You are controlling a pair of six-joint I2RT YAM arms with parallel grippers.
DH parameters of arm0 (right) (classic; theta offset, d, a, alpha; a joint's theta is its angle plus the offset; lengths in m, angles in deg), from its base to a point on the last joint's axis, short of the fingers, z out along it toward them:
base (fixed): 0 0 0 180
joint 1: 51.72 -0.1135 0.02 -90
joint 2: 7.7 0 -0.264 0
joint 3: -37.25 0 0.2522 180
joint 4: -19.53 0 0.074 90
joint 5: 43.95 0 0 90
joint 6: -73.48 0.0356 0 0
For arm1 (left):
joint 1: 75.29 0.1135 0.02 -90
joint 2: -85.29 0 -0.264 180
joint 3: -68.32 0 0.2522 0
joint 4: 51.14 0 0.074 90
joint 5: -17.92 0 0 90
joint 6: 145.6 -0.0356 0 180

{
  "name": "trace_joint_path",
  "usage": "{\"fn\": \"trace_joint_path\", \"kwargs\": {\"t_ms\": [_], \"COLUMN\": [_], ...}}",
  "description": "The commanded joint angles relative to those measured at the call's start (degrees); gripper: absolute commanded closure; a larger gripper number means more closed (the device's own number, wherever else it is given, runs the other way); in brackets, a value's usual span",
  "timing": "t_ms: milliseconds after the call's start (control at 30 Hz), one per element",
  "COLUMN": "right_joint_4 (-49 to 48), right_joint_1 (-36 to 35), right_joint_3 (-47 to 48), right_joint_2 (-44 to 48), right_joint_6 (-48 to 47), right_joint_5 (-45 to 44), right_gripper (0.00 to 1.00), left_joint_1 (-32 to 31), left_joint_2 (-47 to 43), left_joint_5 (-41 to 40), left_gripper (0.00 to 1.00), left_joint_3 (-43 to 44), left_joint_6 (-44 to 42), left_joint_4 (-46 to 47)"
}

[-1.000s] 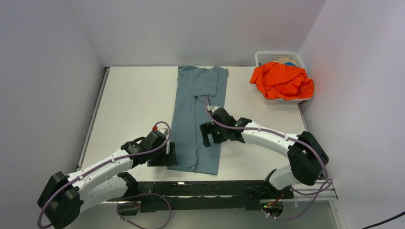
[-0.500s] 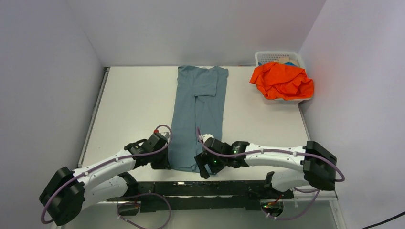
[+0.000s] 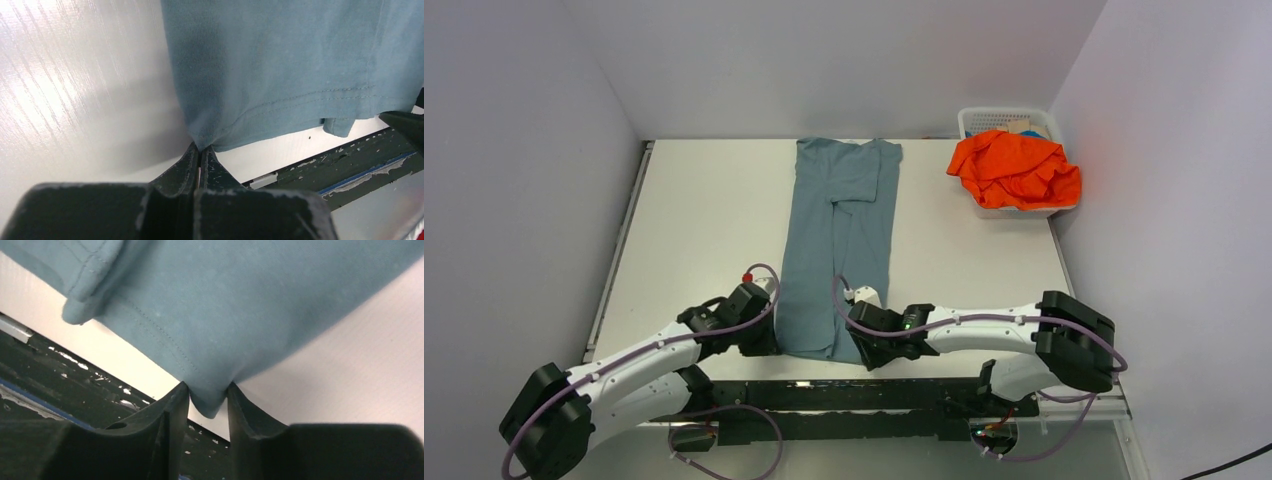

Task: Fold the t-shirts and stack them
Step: Grab the bottom of the folded rectangular tshirt with both arms, then fold the folded rectangular tshirt in 1/3 of the way

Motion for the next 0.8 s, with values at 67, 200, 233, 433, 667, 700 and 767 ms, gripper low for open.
{"fn": "trace_joint_path", "kwargs": {"t_ms": [67,200,233,433,667,700,767], "right_joint_4": [3.9,3.6,2.9,5.1,7.6,6.3,3.1], "right_joint_1": [-0.1,-1.7,-2.0,-2.3,3.0,4.9,9.7], "right_joint_3": [-1.6,-3.2,-3.6,-1.6,4.8,5.0,5.5], "right_joint_2": [1.2,7.7,8.8,10.3,11.2,11.1,10.6], "right_joint_6": [4.3,5.3,5.7,6.4,4.7,3.7,1.0], "right_joint_5": [-1.0,6.7,10.2,8.8,-4.7,-4.8,-2.3], "right_gripper": [0.89,0.98,1.00,1.00,1.00,1.00,1.00], "left_joint_1": [-0.2,-1.8,-2.5,-3.9,-3.7,-3.6,-2.5], "left_joint_2": [-2.3,-7.7,-9.7,-17.3,-9.9,-8.1,-4.3], "left_joint_5": [1.4,5.2,5.9,8.4,-1.8,-4.0,-6.5], "left_gripper": [1.00,1.00,1.00,1.00,1.00,1.00,1.00], "left_joint_3": [-2.2,-3.5,-3.5,-1.2,9.3,11.2,14.6], "left_joint_6": [1.6,4.1,4.7,4.9,-1.9,-2.9,-5.5], "left_joint_4": [0.3,-3.3,-4.3,-5.4,0.1,1.0,4.0]}}
